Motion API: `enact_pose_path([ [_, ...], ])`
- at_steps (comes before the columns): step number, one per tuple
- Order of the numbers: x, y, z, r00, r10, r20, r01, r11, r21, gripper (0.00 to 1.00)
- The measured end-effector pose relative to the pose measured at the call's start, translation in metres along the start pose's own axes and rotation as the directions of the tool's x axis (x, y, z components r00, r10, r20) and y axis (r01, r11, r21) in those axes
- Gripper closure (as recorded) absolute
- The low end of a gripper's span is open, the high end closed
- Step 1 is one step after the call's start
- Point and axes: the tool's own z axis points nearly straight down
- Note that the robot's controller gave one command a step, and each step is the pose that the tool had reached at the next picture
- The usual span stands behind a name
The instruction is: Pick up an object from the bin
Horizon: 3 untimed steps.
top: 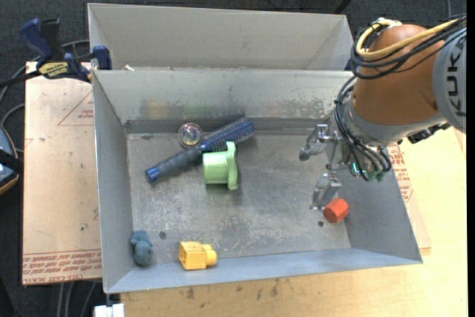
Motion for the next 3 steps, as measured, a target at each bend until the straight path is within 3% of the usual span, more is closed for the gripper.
enact_pose_path([
  [1,0.045,-0.081,0.038,0.998,0.062,0.002,-0.062,0.998,0.003,0.0],
  [2,0.031,-0.094,0.132,0.948,0.318,0.01,-0.318,0.948,-0.004,0.0],
  [3,0.031,-0.108,0.127,0.964,0.265,0.011,-0.265,0.964,-0.003,0.0],
])
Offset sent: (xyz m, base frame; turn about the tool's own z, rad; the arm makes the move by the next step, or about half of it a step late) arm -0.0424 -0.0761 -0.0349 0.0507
